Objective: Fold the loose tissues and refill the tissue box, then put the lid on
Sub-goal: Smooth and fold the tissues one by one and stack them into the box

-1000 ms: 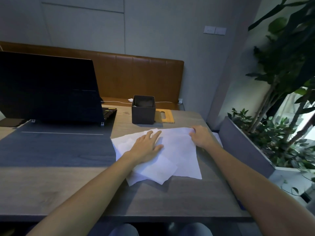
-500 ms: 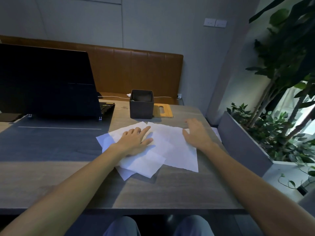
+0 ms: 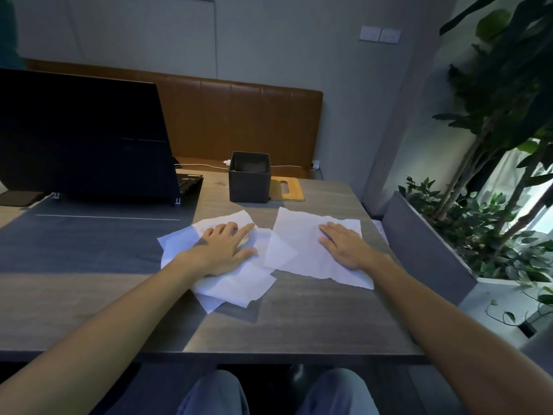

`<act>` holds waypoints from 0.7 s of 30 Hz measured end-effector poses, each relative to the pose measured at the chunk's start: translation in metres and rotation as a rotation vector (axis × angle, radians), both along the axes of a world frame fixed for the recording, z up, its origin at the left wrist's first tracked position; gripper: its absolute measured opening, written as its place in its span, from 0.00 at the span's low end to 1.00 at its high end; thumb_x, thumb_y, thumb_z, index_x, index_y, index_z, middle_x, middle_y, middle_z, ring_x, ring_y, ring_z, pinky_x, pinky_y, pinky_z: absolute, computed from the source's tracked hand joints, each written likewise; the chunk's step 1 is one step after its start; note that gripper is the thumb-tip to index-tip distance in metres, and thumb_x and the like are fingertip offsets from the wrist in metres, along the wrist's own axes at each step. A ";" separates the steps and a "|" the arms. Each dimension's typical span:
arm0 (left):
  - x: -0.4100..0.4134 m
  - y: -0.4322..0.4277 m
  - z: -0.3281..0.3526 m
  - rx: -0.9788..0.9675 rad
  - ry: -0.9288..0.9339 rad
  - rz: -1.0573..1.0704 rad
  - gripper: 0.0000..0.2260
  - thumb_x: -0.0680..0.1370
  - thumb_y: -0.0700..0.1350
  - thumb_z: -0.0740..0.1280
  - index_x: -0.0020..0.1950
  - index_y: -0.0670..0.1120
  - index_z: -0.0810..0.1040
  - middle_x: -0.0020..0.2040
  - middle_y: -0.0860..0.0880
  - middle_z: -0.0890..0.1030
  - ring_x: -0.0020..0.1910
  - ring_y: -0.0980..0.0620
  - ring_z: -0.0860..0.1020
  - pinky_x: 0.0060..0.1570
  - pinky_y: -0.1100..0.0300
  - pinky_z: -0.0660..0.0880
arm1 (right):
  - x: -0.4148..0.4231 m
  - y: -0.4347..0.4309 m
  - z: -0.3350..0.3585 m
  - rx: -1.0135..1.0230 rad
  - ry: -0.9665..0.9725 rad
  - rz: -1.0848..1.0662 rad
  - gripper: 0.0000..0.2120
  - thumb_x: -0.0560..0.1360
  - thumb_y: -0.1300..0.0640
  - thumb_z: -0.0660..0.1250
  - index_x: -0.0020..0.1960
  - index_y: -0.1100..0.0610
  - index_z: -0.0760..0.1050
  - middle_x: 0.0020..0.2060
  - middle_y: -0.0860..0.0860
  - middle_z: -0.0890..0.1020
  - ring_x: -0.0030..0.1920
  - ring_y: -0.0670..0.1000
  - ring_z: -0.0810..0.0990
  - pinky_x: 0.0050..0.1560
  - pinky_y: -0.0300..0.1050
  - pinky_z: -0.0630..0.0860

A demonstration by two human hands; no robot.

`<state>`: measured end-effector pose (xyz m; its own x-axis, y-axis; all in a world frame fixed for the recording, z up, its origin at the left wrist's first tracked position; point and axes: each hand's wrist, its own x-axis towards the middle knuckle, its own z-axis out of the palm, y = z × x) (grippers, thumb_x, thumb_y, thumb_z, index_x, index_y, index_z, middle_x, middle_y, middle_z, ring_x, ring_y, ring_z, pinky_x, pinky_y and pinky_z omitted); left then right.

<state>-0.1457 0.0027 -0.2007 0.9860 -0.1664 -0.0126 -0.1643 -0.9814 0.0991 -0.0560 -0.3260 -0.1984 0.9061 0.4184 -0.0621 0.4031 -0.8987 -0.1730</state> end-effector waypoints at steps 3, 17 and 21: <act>0.001 0.005 0.009 -0.004 0.061 -0.002 0.27 0.80 0.68 0.51 0.78 0.62 0.56 0.75 0.49 0.62 0.73 0.44 0.62 0.71 0.44 0.59 | 0.006 -0.011 0.001 -0.016 0.000 0.030 0.26 0.86 0.45 0.46 0.82 0.50 0.52 0.82 0.50 0.53 0.81 0.52 0.50 0.80 0.54 0.48; 0.019 -0.044 0.026 0.137 0.287 -0.206 0.41 0.75 0.75 0.53 0.81 0.62 0.40 0.83 0.51 0.43 0.81 0.42 0.45 0.77 0.39 0.48 | -0.005 0.000 0.000 0.007 0.054 0.145 0.36 0.78 0.29 0.49 0.81 0.42 0.48 0.82 0.44 0.47 0.81 0.51 0.45 0.80 0.55 0.42; 0.020 -0.038 0.044 0.062 0.361 -0.214 0.43 0.73 0.73 0.62 0.82 0.59 0.48 0.82 0.54 0.52 0.80 0.44 0.54 0.74 0.41 0.60 | 0.000 0.001 -0.003 0.000 0.035 0.138 0.37 0.77 0.27 0.48 0.81 0.41 0.47 0.82 0.43 0.46 0.81 0.51 0.44 0.80 0.57 0.42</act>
<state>-0.1256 -0.0350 -0.1563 0.8597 -0.3548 -0.3674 -0.3304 -0.9349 0.1296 -0.0563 -0.3253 -0.2015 0.8372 0.5390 -0.0928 0.5167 -0.8350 -0.1889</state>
